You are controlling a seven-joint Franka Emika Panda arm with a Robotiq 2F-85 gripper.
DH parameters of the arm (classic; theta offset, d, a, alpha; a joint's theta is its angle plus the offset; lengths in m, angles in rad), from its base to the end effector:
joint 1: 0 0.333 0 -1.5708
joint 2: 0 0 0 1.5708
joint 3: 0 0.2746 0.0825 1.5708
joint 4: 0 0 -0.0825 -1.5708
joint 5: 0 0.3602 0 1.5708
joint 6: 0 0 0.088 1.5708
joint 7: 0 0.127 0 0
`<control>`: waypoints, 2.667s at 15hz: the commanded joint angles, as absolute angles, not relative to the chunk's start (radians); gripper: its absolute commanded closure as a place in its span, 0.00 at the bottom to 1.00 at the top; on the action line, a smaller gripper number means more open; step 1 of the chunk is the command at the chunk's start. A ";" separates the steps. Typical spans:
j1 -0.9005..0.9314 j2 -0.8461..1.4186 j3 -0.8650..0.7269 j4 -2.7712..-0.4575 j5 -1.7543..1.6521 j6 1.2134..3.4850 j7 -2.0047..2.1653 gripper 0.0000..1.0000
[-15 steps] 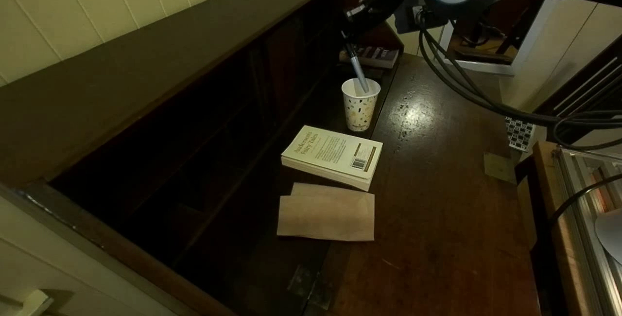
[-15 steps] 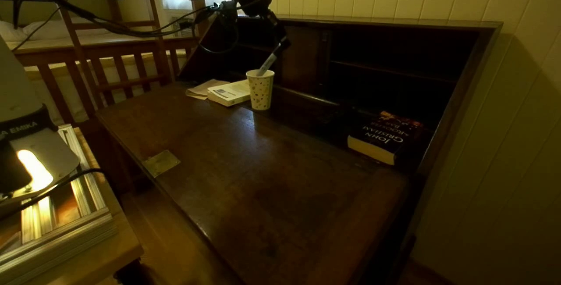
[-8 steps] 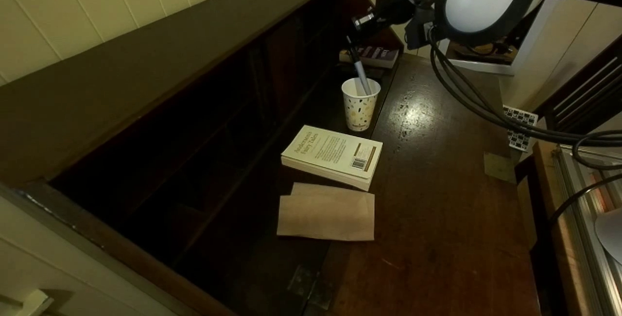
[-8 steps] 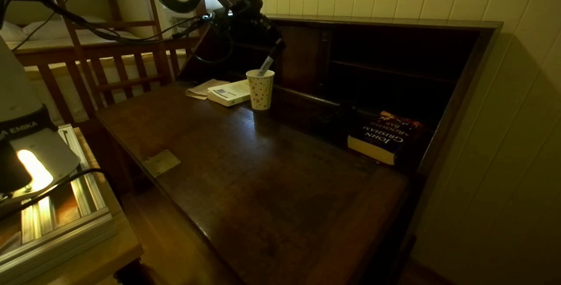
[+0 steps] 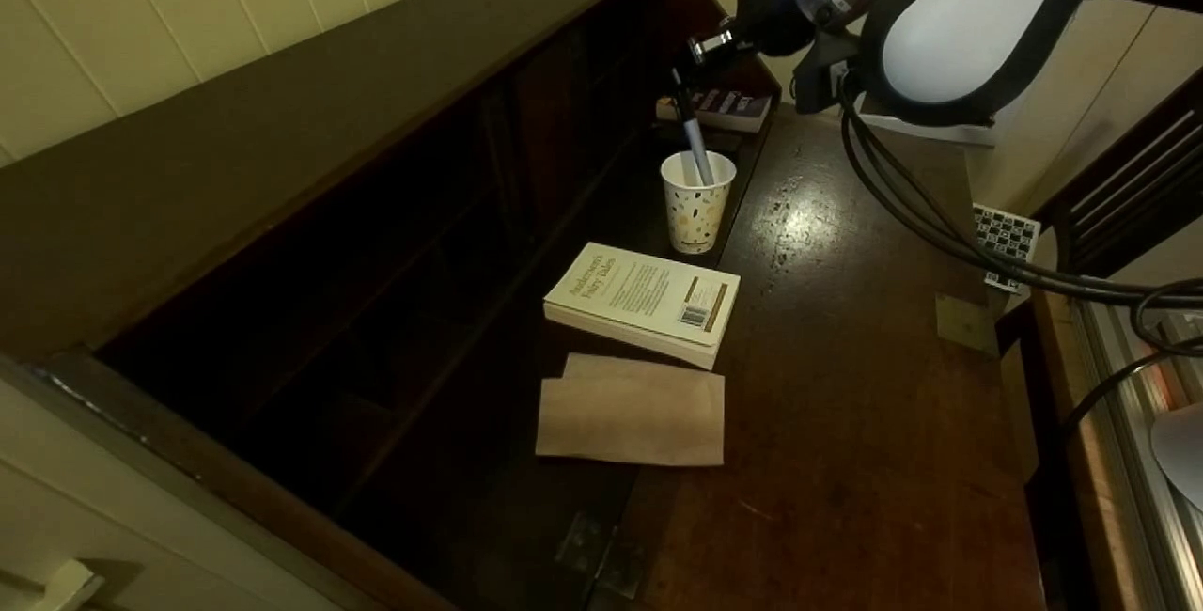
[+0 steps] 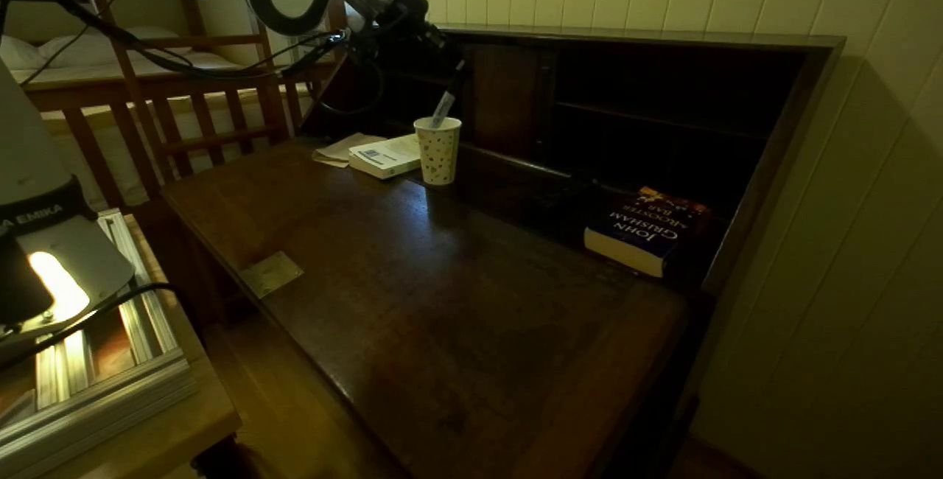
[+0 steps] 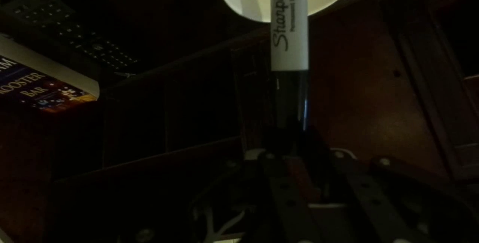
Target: Put the marker inside the coffee cup.
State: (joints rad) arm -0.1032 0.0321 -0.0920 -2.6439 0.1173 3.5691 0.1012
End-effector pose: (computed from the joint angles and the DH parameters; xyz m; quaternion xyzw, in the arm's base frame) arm 0.4679 -0.1084 0.3086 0.8819 -0.1903 0.4308 0.0205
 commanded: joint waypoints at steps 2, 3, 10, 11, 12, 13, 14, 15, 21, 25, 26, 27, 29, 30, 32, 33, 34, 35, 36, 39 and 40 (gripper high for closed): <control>-0.088 0.073 -0.091 -2.647 0.208 3.653 0.063 0.95; -0.083 0.084 -0.092 -2.645 0.243 3.666 0.057 0.95; -0.045 0.122 -0.083 -2.640 0.415 3.663 0.073 0.95; -0.041 0.124 -0.081 -2.638 0.419 3.663 0.080 0.95; -0.036 0.123 -0.080 -2.637 0.422 3.660 0.084 0.95; -0.033 0.124 -0.079 -2.635 0.423 3.662 0.089 0.95; -0.029 0.126 -0.079 -2.632 0.429 3.664 0.087 0.95; -0.026 0.130 -0.079 -2.629 0.434 3.667 0.085 0.95; -0.012 0.144 -0.084 -2.624 0.464 3.665 0.071 0.95; -0.004 0.153 -0.086 -2.621 0.492 3.663 0.064 0.82; -0.003 0.154 -0.086 -2.621 0.497 3.663 0.065 0.76; -0.001 0.156 -0.086 -2.619 0.502 3.663 0.065 0.67; 0.002 0.159 -0.086 -2.616 0.511 3.660 0.065 0.56; 0.002 0.159 -0.086 -2.615 0.514 3.660 0.064 0.48; 0.004 0.160 -0.086 -2.613 0.520 3.660 0.066 0.36; 0.005 0.159 -0.086 -2.613 0.520 3.660 0.067 0.23; 0.004 0.158 -0.085 -2.613 0.517 3.661 0.070 0.16; 0.004 0.155 -0.084 -2.612 0.515 3.658 0.074 0.09; 0.005 0.153 -0.083 -2.612 0.513 3.656 0.076 0.02; 0.001 0.136 -0.081 -2.610 0.502 3.636 0.089 0.00; -0.002 0.123 -0.082 -2.610 0.499 3.617 0.090 0.00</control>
State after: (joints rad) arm -0.0098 0.1412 -0.0844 -2.6232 0.4720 3.6404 0.0847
